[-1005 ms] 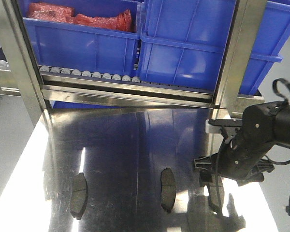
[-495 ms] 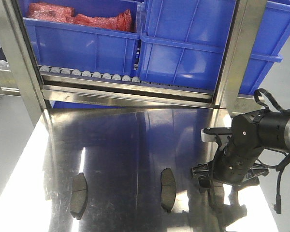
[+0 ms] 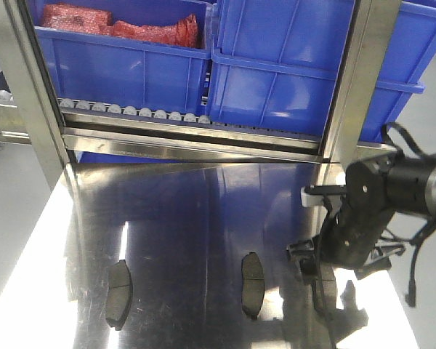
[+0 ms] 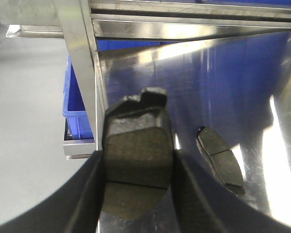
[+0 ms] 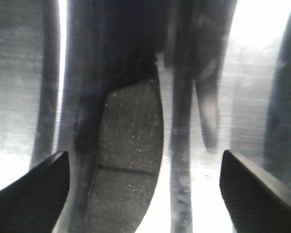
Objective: Move and align brake pads A on conveyor
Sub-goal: 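Lower the right gripper onto the brake pad nearest it and close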
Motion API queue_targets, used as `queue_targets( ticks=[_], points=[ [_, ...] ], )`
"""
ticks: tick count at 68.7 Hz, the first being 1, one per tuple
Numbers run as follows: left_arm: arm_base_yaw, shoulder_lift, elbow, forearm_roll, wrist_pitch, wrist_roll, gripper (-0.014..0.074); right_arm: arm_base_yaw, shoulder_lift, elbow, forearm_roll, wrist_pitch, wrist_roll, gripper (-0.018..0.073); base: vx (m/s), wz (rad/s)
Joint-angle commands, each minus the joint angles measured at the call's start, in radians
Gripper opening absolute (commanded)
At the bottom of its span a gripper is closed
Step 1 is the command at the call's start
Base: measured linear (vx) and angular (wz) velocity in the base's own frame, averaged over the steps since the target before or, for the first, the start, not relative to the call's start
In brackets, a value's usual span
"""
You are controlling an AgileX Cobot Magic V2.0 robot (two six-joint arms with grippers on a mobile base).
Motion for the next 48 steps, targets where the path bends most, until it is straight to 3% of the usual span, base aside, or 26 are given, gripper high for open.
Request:
queue_targets(
  ticks=[1, 48],
  points=[
    [-0.001, 0.006, -0.030, -0.004, -0.095, 0.000, -0.0006, 0.003, -0.038, -0.069, -0.025, 0.046, -0.002, 0.0593, 0.00, 0.00],
    [-0.001, 0.006, -0.030, -0.004, -0.095, 0.000, -0.0006, 0.003, 0.026, -0.083, -0.018, 0.051, -0.002, 0.0593, 0.00, 0.00]
  ],
)
